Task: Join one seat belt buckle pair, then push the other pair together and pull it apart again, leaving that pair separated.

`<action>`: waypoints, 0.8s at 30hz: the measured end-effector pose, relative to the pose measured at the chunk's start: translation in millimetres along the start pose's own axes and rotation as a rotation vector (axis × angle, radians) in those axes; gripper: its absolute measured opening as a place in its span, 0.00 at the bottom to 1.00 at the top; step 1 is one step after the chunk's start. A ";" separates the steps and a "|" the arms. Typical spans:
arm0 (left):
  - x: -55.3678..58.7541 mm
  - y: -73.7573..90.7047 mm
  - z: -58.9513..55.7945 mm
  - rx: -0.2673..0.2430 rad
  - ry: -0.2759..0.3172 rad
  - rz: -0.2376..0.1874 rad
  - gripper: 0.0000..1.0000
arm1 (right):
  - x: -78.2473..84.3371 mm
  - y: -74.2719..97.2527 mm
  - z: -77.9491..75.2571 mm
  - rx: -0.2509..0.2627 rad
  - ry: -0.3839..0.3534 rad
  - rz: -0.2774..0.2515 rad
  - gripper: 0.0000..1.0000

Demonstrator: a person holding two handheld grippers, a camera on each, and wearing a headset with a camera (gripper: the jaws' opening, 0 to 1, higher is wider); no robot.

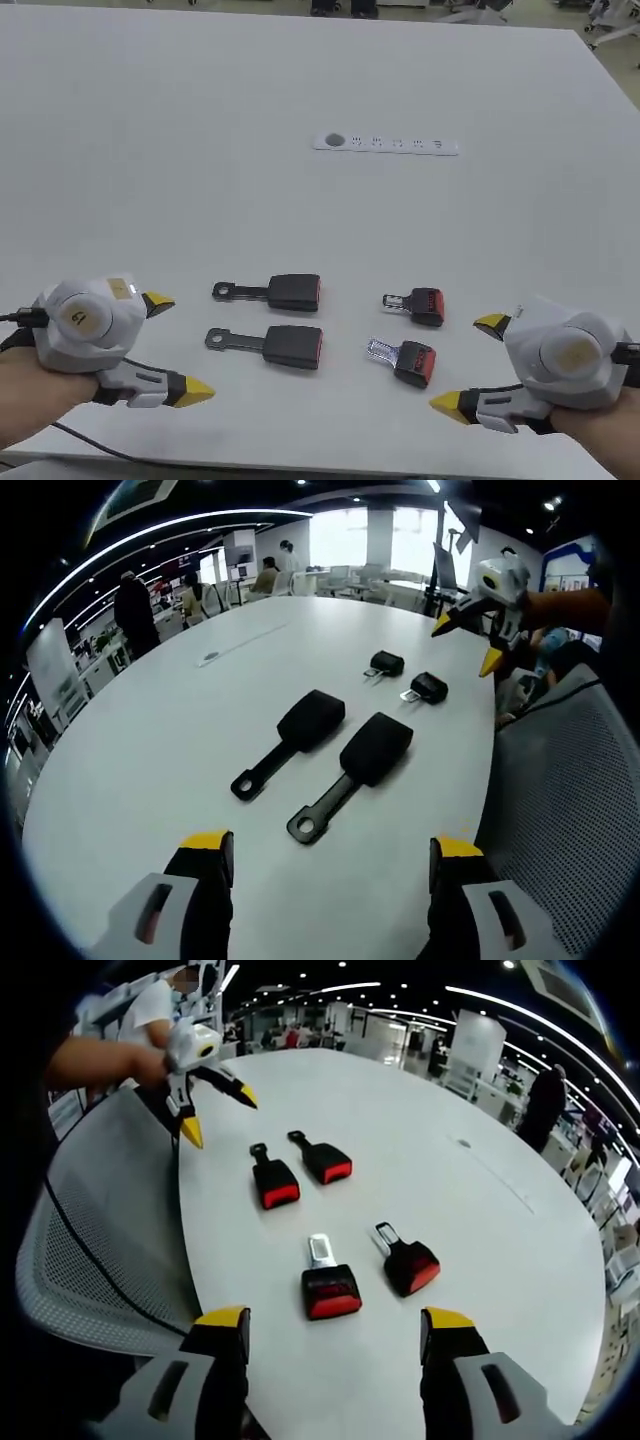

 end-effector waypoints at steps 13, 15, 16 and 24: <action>-14.1 -19.4 -8.3 0.067 -0.056 0.020 0.71 | -0.4 -11.3 3.9 -0.050 0.038 0.019 0.63; -17.5 -22.4 -11.6 0.076 -0.067 0.026 0.69 | -1.9 -12.9 3.3 -0.053 0.036 0.016 0.62; -18.6 -23.4 -13.3 0.081 -0.071 0.030 0.68 | -2.3 -14.0 2.7 -0.057 0.036 0.015 0.61; -27.4 -31.8 -22.2 0.135 -0.139 0.026 0.62 | -8.4 -20.5 1.6 -0.063 0.046 0.014 0.59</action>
Point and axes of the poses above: the centre of the closed fingertips' face, and the gripper's own axes: y roughly backward along the fingers, z roughly to its left, x roughly out of its underside, the point moved 2 cm from there along y, roughly backward along the fingers, and after that the axes turned 15 degrees about y, right-handed, at the moved point
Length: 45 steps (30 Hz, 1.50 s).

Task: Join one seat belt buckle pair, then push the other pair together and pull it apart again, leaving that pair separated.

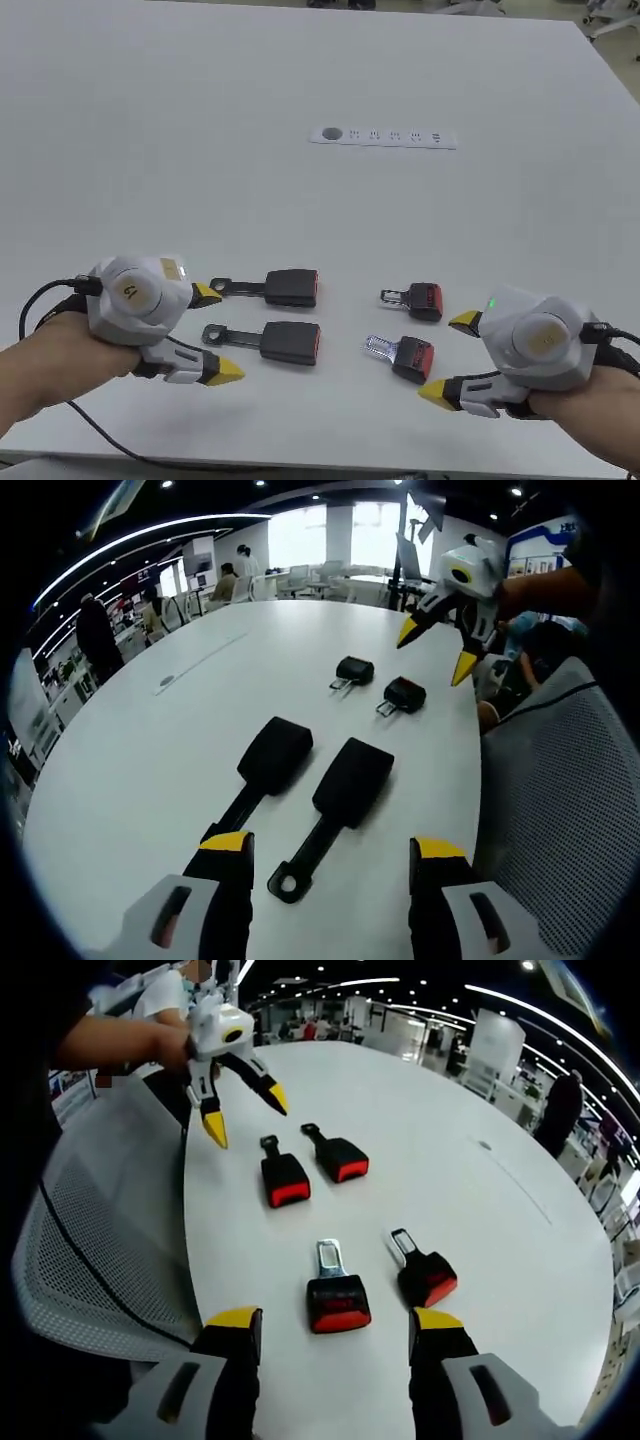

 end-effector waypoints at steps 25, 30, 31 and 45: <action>-16.7 -34.6 -6.9 0.120 -0.134 0.108 0.51 | 0.6 -25.3 -2.8 -0.091 0.049 0.031 0.48; -18.9 -41.3 -9.9 0.142 -0.158 0.130 0.49 | 3.3 -29.5 -1.8 -0.120 0.058 0.047 0.46; -20.3 -42.6 -10.5 0.145 -0.161 0.134 0.49 | 3.9 -30.4 -1.5 -0.126 0.058 0.050 0.46; -19.7 -55.9 -9.8 0.181 -0.194 0.171 0.45 | 12.1 -46.5 0.1 -0.200 0.100 0.093 0.42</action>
Point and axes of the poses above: the centre of the closed fingertips' face, and the gripper's own axes: y roughly backward along the fingers, z roughly to its left, x roughly out of its underside, the point moved 2 cm from there along y, roughly backward along the fingers, and after that the axes turned 15 degrees about y, right-handed, at the moved point
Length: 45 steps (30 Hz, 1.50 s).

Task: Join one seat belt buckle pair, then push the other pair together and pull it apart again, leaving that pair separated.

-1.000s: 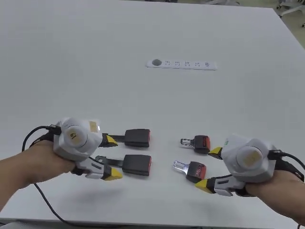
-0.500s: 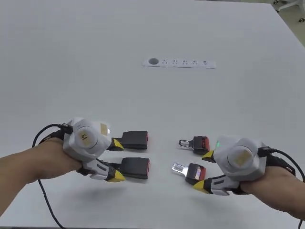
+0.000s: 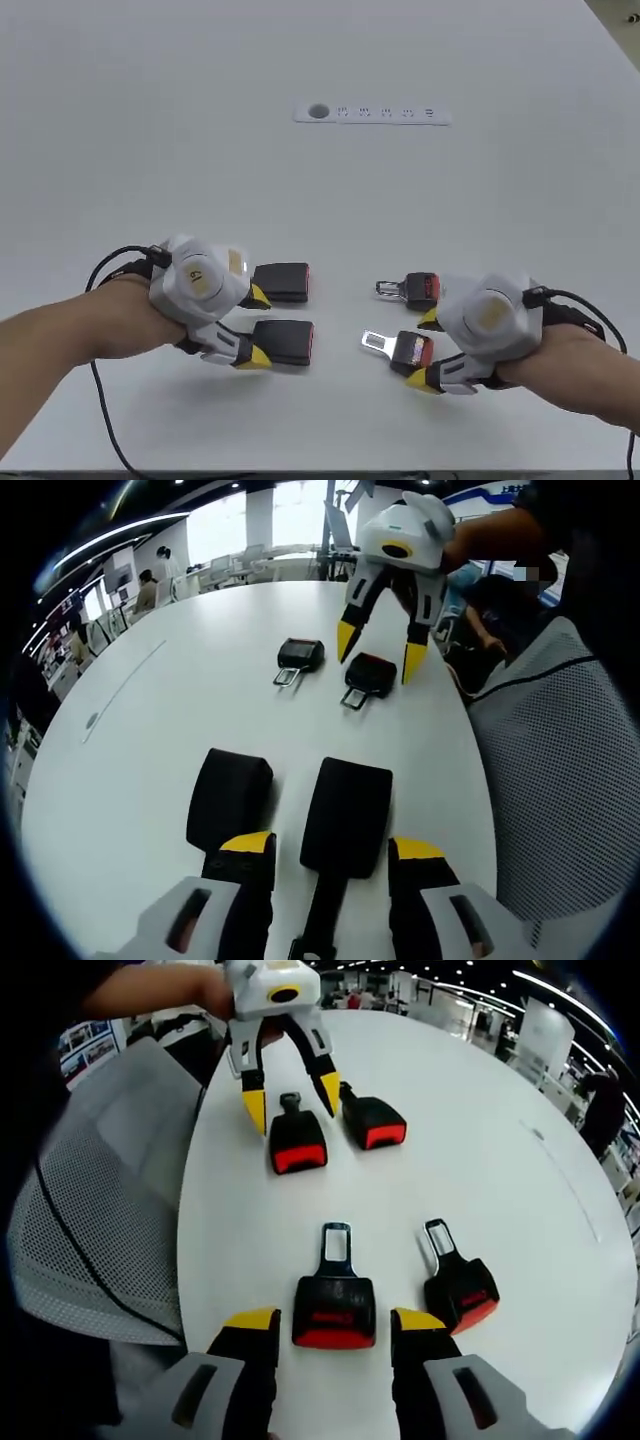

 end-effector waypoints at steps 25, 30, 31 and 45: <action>7.6 -9.2 -0.9 0.007 -0.027 0.039 0.34 | 8.9 -6.0 -2.6 -0.082 0.114 0.033 0.33; 9.4 -9.1 -0.5 -0.002 -0.031 0.049 0.33 | 8.0 -7.3 -1.2 -0.090 0.195 0.055 0.33; 9.7 -9.2 -0.3 -0.003 -0.041 0.051 0.32 | 9.1 -8.2 -1.9 -0.094 0.193 0.060 0.33; 14.4 -11.3 1.6 -0.017 -0.065 0.058 0.32 | 7.9 -10.7 -4.2 -0.115 0.231 0.051 0.32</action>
Point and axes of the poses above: the centre of the closed fingertips' face, and the gripper's own axes: y roughly backward along the fingers, z roughly to its left, x roughly out of its underside, the point moved 2 cm from there along y, roughly backward along the fingers, and after that the axes turned 15 degrees about y, right-handed, at the moved point
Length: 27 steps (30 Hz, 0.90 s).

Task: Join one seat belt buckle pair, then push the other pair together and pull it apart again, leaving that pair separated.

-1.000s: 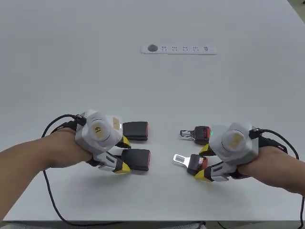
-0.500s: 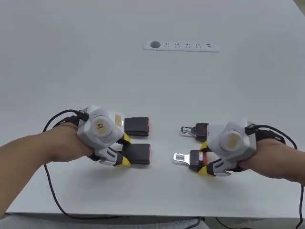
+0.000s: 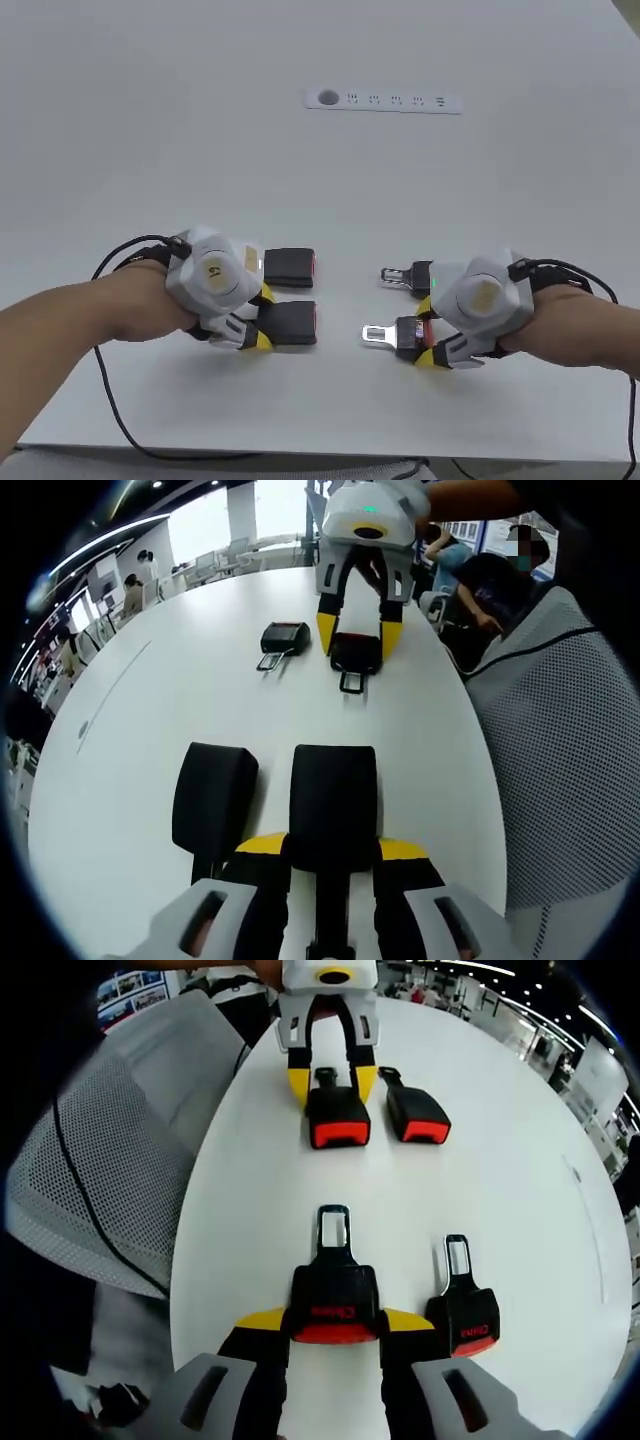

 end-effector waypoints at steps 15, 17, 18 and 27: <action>-0.5 -2.8 -5.8 0.011 -0.049 0.052 0.32 | -1.5 0.0 0.1 0.004 0.009 0.001 0.32; -1.0 -2.9 -6.6 0.009 -0.049 0.055 0.32 | -3.3 0.4 2.0 0.004 0.000 0.001 0.32; -1.1 -2.8 -6.8 0.008 -0.049 0.055 0.32 | -3.4 -0.1 1.4 0.004 0.000 0.001 0.32; -0.6 -3.3 -5.8 0.009 -0.045 0.054 0.32 | -6.8 1.8 -1.6 0.011 -0.003 0.002 0.32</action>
Point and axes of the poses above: the centre of the closed fingertips' face, and the gripper's own axes: y roughly backward along the fingers, z roughly to its left, x roughly out of its underside, the point moved 2 cm from there along y, roughly backward along the fingers, and after that the axes turned 15 degrees about y, right-handed, at the moved point
